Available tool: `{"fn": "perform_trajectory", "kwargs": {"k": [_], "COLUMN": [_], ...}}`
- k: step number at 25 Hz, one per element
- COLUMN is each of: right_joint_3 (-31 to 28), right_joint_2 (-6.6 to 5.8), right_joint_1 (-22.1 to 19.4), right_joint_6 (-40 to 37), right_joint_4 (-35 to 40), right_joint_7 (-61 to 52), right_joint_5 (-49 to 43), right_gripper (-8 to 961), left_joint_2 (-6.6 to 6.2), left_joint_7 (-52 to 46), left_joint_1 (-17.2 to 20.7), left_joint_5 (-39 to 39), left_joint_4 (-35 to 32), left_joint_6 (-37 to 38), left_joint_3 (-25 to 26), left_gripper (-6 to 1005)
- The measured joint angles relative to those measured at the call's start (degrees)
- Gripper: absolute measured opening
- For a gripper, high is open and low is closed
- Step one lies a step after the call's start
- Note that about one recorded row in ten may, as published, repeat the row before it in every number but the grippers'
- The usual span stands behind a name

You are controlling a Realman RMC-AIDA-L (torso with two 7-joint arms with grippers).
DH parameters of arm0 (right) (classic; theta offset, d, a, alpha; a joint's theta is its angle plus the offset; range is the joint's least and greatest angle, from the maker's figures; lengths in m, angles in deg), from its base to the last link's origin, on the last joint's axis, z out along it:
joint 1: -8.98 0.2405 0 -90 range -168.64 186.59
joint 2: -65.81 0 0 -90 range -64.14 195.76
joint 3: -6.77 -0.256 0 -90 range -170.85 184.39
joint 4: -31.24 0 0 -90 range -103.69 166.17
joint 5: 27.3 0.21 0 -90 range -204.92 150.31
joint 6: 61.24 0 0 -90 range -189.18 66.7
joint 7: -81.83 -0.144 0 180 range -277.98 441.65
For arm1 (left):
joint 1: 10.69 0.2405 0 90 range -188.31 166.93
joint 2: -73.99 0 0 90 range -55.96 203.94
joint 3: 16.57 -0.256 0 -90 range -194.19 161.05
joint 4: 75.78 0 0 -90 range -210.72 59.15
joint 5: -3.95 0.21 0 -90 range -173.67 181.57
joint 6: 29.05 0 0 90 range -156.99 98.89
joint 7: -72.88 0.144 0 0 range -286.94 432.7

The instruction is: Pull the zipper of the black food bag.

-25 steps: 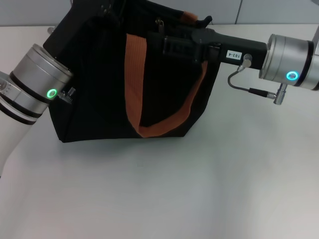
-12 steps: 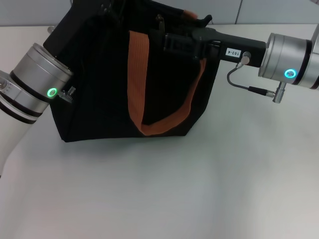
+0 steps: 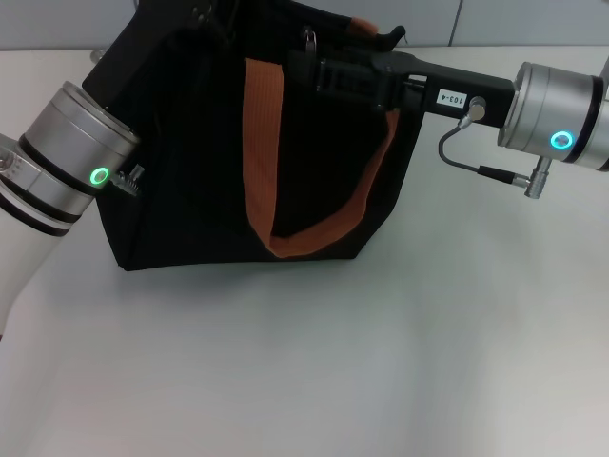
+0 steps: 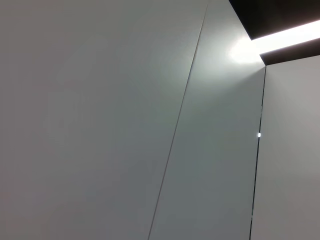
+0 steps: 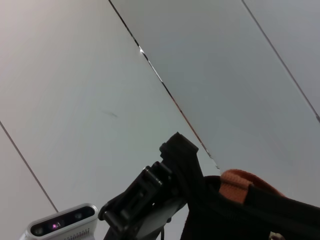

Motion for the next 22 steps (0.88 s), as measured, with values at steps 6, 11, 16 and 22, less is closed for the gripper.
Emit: {"fn": "perform_trajectory", "kwargs": {"k": [6,11,16,22], "right_joint_3": [0.0,-0.2,-0.2,-0.1], "right_joint_2": [0.0,0.04,-0.02,-0.01], "right_joint_1": [0.0,0.0,0.7,0.6], "right_joint_6": [0.0,1.9,4.0,3.8], "right_joint_4": [0.0,-0.4,-2.0,-1.7], "right_joint_7": [0.0,-0.2,-1.4,-1.6], "right_joint_5": [0.0,0.0,-0.1,0.0], "right_gripper": [701,649,567,367], "left_joint_2": [0.0,0.0,0.0,0.0], "left_joint_7": [0.3,0.3,0.3,0.3], "left_joint_1": [0.0,0.0,-0.1,-0.2], "left_joint_5": [0.0,0.0,0.0,0.0], "left_joint_4": [0.2,0.4,0.4,0.4], "left_joint_6": [0.0,0.0,0.0,0.0], "left_joint_3": [0.0,0.0,0.0,0.0], "left_gripper": [138,139,140,141]}}
